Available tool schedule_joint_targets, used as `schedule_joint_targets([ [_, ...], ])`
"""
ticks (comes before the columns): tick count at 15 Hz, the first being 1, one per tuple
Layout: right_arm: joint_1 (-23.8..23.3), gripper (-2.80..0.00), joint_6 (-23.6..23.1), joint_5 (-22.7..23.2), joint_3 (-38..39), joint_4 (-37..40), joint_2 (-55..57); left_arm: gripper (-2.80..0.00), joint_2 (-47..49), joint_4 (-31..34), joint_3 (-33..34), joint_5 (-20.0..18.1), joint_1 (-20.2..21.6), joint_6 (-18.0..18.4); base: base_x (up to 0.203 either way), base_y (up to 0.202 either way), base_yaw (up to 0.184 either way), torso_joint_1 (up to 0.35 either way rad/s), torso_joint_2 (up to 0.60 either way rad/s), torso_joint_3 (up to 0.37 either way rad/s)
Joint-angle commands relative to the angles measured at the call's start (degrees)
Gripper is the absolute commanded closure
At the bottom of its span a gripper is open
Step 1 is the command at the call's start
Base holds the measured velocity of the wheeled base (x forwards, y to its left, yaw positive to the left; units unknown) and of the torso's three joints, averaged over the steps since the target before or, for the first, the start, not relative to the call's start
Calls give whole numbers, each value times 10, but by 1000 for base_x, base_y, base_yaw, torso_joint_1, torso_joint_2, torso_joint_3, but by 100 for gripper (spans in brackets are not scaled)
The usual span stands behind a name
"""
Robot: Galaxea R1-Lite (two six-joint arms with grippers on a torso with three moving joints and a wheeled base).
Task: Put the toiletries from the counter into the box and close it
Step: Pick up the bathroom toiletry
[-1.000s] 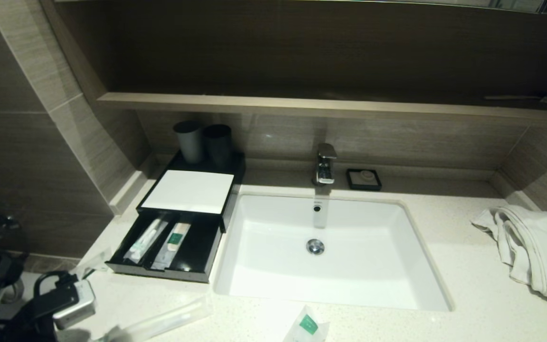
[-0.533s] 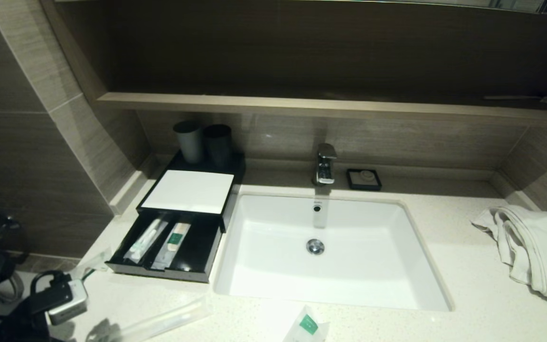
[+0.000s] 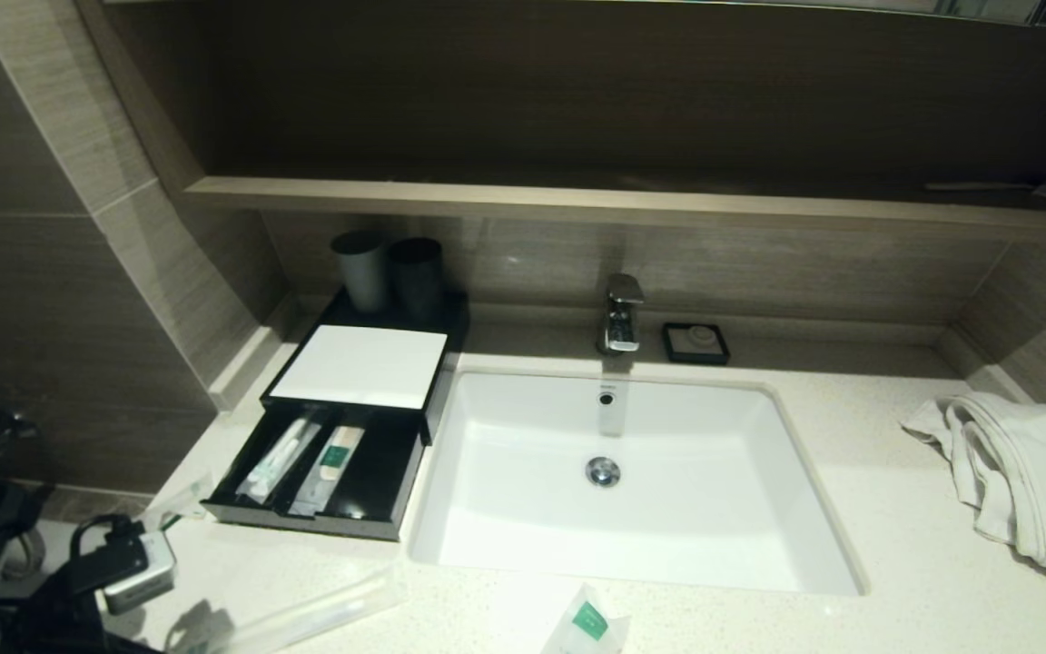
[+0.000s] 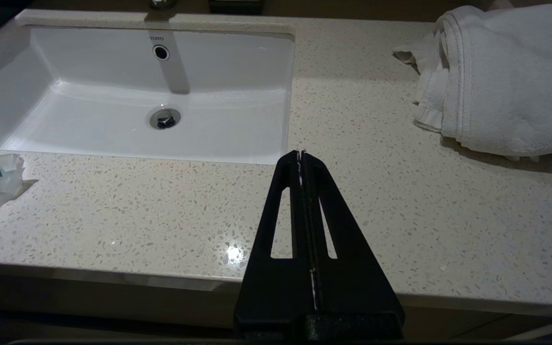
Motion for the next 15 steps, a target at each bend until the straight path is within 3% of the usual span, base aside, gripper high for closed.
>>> schedule_joint_targets([
  [1, 0, 0, 0, 0, 0, 0, 0, -280, 17, -13, 5, -1, 0, 4, 0, 0, 0, 0, 0, 0],
  [7, 0, 0, 0, 0, 0, 0, 0, -280, 25, -47, 9, 1, -1, 3, 0, 0, 0, 0, 0, 0],
  [12, 0, 0, 0, 0, 0, 0, 0, -280, 37, -157, 55, 21, -15, 3, 0, 0, 0, 0, 0, 0],
  [15, 0, 0, 0, 0, 0, 0, 0, -280, 42, -176, 62, 22, -16, 3, 0, 0, 0, 0, 0, 0],
])
